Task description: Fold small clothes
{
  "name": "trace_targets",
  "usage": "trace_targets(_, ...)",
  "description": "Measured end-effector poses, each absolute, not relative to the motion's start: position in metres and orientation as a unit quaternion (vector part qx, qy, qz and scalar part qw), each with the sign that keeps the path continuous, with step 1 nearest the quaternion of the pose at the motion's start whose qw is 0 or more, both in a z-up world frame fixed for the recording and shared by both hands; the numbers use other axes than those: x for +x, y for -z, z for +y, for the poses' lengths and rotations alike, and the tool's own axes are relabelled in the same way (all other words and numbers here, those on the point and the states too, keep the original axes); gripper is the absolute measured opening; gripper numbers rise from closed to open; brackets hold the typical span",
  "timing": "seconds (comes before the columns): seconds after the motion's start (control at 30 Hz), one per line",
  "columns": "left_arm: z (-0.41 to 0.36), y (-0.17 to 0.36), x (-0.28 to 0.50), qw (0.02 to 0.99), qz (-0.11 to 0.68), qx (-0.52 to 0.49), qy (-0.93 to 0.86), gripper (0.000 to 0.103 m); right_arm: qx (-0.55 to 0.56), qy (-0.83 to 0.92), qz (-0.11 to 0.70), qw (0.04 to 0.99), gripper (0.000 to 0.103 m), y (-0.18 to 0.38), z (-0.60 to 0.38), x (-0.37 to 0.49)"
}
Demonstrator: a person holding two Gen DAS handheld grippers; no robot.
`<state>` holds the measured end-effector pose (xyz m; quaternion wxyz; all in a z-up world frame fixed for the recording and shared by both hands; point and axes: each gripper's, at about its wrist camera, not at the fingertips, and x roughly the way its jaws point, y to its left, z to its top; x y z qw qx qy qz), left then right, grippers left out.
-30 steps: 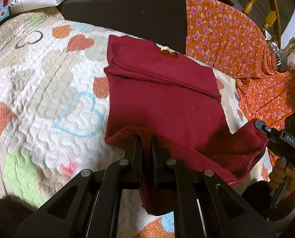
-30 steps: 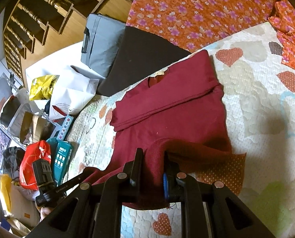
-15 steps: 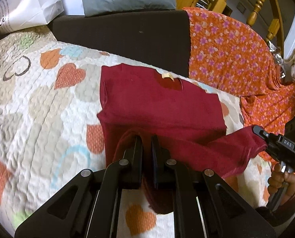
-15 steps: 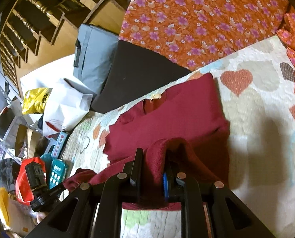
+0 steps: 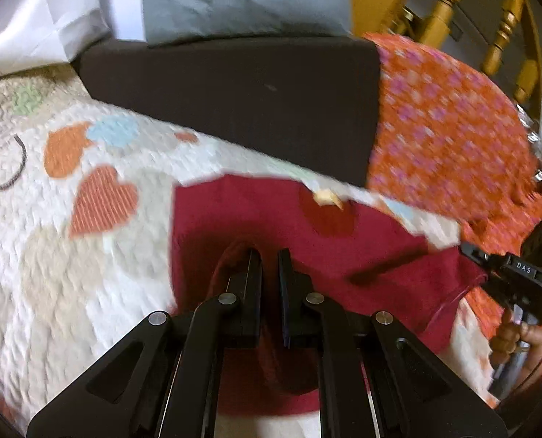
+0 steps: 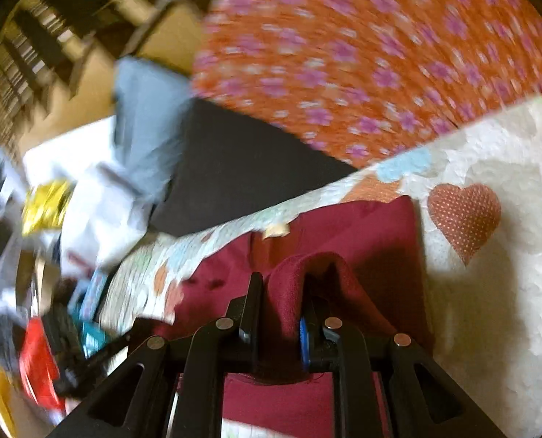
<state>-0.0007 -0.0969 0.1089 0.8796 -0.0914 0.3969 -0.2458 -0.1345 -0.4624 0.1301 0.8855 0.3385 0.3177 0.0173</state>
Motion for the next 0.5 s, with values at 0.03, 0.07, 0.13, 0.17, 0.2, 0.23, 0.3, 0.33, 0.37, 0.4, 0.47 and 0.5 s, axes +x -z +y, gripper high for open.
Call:
trace_targets(0.03, -0.095, -0.105, 0.006, 0.888, 0.385, -0.089, 0.233, 0.011, 0.366, -0.003, 0.324, 0.872, 0.015, -0.120, -0.474, -0.123)
trace_targets(0.07, -0.094, -0.100, 0.013, 0.891, 0.383, -0.089, 0.228, 0.016, 0.396, 0.009, 0.333, 0.856, 0.015, -0.107, -0.486, -0.111)
trace_targets(0.13, -0.092, -0.086, 0.027, 0.887, 0.401, -0.077, 0.213, 0.033, 0.429, 0.029, 0.362, 0.827, 0.017, -0.081, -0.504, -0.089)
trace_targets(0.17, -0.089, -0.083, 0.030, 0.894, 0.399, -0.064, 0.195, 0.048, 0.428, 0.046, 0.372, 0.823, 0.017, -0.075, -0.509, -0.084)
trace_targets(0.2, -0.084, -0.082, 0.032, 0.900, 0.391, -0.061, 0.186, 0.051, 0.422, 0.063, 0.373, 0.824, 0.017, -0.071, -0.515, -0.082)
trace_targets(0.23, -0.079, -0.082, 0.035, 0.901, 0.387, -0.066, 0.184, 0.052, 0.421, 0.066, 0.367, 0.827, 0.018, -0.072, -0.519, -0.082)
trace_targets(0.3, -0.066, -0.085, 0.040, 0.900, 0.382, -0.097, 0.187, 0.054, 0.417, 0.080, 0.336, 0.841, 0.027, -0.081, -0.530, -0.092)
trace_targets(0.33, -0.063, -0.087, 0.041, 0.900, 0.379, -0.106, 0.188, 0.054, 0.413, 0.089, 0.320, 0.848, 0.031, -0.086, -0.534, -0.098)
trace_targets(0.37, -0.062, -0.088, 0.040, 0.899, 0.378, -0.110, 0.191, 0.054, 0.409, 0.093, 0.307, 0.854, 0.031, -0.092, -0.538, -0.104)
trace_targets(0.4, -0.063, -0.090, 0.040, 0.898, 0.378, -0.108, 0.197, 0.054, 0.402, 0.086, 0.305, 0.859, 0.032, -0.098, -0.538, -0.109)
trace_targets(0.47, -0.070, -0.093, 0.034, 0.895, 0.378, -0.095, 0.219, 0.054, 0.359, 0.060, 0.324, 0.873, 0.031, -0.107, -0.526, -0.116)
trace_targets(0.5, -0.074, -0.096, 0.030, 0.893, 0.375, -0.088, 0.233, 0.054, 0.331, 0.055, 0.332, 0.882, 0.031, -0.109, -0.517, -0.120)
